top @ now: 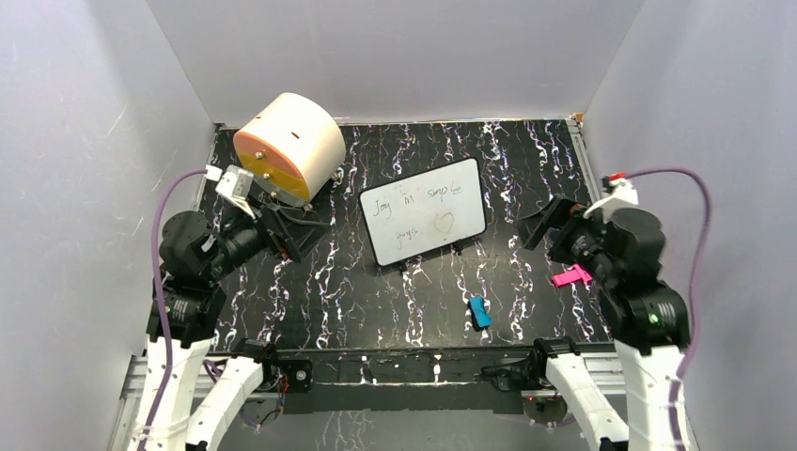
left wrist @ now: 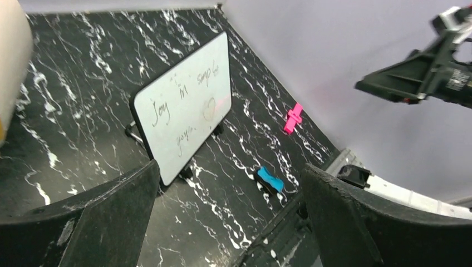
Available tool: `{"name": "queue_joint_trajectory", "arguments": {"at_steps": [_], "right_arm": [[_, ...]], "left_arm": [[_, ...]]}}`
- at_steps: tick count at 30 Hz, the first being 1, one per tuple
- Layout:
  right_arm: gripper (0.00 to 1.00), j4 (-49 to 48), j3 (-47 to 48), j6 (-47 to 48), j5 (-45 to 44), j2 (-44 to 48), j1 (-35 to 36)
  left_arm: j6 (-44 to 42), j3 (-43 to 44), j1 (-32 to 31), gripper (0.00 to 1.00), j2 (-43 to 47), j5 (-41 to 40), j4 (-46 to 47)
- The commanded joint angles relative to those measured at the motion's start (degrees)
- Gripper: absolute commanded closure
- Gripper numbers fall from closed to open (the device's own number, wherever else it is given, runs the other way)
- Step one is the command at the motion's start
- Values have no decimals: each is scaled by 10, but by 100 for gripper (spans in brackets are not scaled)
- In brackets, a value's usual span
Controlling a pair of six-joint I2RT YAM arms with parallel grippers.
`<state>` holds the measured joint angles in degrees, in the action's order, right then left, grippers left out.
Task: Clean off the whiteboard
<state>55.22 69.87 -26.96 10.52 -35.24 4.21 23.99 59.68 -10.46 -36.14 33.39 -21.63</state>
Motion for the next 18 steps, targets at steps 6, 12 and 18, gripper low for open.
{"name": "queue_joint_trajectory", "arguments": {"at_steps": [6,12,18], "right_arm": [[13,50,-135,28,-43,-103,-4],[19,16,-164,3,-48,-143,1],[22,-58,-242,-92,-95,-175,111]], "left_arm": [[11,-69,-8,2,-59,55,48],[18,-103,-8,2,-100,50,109],[30,-119,-8,2,-121,47,146]]}}
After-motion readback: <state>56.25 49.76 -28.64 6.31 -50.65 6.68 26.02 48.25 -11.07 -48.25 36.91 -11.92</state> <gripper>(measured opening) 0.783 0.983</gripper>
